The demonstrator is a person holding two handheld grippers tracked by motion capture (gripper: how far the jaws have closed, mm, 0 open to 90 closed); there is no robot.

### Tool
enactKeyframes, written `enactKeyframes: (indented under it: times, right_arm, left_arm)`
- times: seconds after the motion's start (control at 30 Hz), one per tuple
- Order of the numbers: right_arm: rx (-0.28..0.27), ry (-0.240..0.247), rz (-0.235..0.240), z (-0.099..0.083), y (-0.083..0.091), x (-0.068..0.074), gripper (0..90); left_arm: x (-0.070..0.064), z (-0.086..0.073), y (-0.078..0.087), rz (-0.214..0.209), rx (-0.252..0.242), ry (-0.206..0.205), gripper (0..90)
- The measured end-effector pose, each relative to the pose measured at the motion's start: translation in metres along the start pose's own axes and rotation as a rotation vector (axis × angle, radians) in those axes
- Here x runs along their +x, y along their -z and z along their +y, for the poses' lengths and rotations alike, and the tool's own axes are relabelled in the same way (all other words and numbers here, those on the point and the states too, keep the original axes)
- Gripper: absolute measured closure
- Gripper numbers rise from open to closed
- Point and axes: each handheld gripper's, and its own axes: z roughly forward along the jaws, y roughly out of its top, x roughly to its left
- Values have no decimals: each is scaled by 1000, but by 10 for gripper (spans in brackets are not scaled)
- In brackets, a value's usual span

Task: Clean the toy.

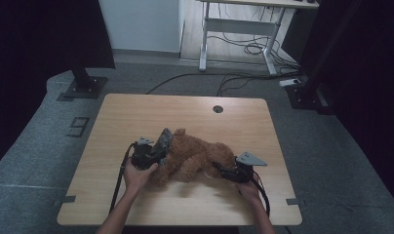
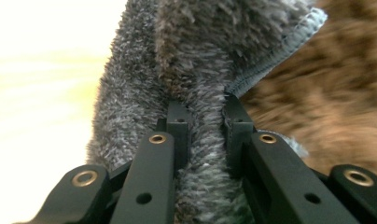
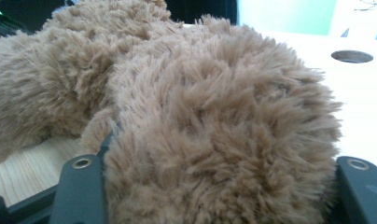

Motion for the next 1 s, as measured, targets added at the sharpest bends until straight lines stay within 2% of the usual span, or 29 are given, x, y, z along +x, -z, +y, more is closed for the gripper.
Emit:
enactKeyframes:
  times: [0.07,0.2,0.3,0.37,0.43,0.53,0.67,0.77,0.8,0.87,0.93,1.0]
  right_arm:
    - [0,-2,0,0,0,0,336]
    - [-2,-14,4,-1,0,-2,336]
    - [-3,-8,2,-1,0,-2,335]
    - [-3,-7,0,0,-1,-2,335]
    - [-2,-6,-1,0,-1,-2,336]
    - [-1,-6,-1,0,-1,-2,336]
    - [-3,-5,-1,0,0,-2,336]
    - [-4,-2,-2,-1,0,-2,335]
    - [-2,0,-2,-1,0,-2,335]
    - [2,-8,-6,-1,1,-1,335]
    - [3,-24,-6,-3,1,-3,336]
    - [0,-11,-10,-2,1,-2,336]
  left_arm:
    - [-2,4,6,12,0,-12,769]
    - [-16,21,28,-6,-79,-59,769]
    - [-41,40,40,-36,-130,-110,769]
    - [-65,53,42,-65,-150,-156,768]
    - [-85,63,37,-87,-145,-198,768]
    - [-122,72,18,-142,-119,-244,767]
    - [-170,72,-16,-198,-66,-308,767]
    - [-195,67,-42,-201,-13,-349,766]
    - [-200,64,-50,-187,8,-371,766]
    - [-204,59,-60,-154,16,-405,766]
    - [-199,60,-59,-159,16,-388,768]
    - [-190,63,-53,-136,6,-368,769]
